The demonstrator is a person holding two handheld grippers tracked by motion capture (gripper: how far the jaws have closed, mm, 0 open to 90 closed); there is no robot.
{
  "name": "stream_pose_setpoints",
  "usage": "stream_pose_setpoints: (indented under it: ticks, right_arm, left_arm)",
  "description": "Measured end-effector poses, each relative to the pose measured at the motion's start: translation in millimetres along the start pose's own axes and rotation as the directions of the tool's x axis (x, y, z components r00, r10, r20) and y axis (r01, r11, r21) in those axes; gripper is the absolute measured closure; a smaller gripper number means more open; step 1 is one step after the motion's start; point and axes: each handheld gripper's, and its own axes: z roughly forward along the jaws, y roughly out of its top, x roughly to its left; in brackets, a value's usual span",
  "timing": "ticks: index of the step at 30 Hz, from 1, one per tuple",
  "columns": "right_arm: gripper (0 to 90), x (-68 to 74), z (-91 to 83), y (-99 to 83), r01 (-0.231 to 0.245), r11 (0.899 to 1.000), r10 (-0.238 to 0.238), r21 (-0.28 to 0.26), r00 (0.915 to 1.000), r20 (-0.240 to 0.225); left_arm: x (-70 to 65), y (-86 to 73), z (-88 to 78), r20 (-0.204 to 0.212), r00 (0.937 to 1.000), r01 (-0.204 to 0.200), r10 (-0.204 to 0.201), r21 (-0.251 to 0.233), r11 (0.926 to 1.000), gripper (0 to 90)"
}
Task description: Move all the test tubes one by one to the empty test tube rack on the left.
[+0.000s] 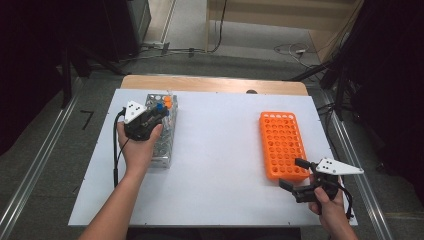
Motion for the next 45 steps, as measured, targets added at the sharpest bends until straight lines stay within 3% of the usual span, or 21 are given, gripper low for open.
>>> stream_pose_setpoints:
  ticks: [5,9,17,21,30,45]
  right_arm:
    - [0.0,-1.0,-0.1,-0.2,-0.002,1.000,0.002,-0.001,1.0000,0.004]
    - [0.0,-2.1,-0.4,-0.4,-0.003,1.000,0.003,-0.005,1.0000,0.005]
    - [0.0,-4.0,-1.1,-0.8,-0.009,1.000,0.009,-0.006,0.9999,0.015]
    - [0.0,-3.9,-1.5,-0.4,-0.006,1.000,0.006,-0.009,0.9999,0.014]
    - [0.0,-5.4,-2.0,-0.4,-0.006,1.000,0.006,-0.010,0.9998,0.020]
    - [0.0,-8.7,-3.6,-1.4,-0.008,1.000,0.009,-0.013,0.9995,0.031]
  left_arm:
    - [-0.9,0.3,-0.7,0.002,1.0000,0.008,-0.008,0.019,0.9998,63.4]
    - [-1.6,2.2,-4.5,-0.004,0.9995,0.032,-0.032,0.029,0.9991,48.6]
    - [-6.3,4.4,-15.7,0.063,0.9970,0.044,-0.045,0.027,0.9987,20.1]
    - [-8.9,4.3,-22.9,0.110,0.9930,0.040,-0.043,0.028,0.9988,10.5]
    - [-20.4,3.8,-41.4,0.175,0.9842,0.017,-0.022,0.028,0.9994,0.4]
    - [-36.0,-4.3,-74.0,0.255,0.9668,-0.023,0.020,0.009,0.9997,0.0]
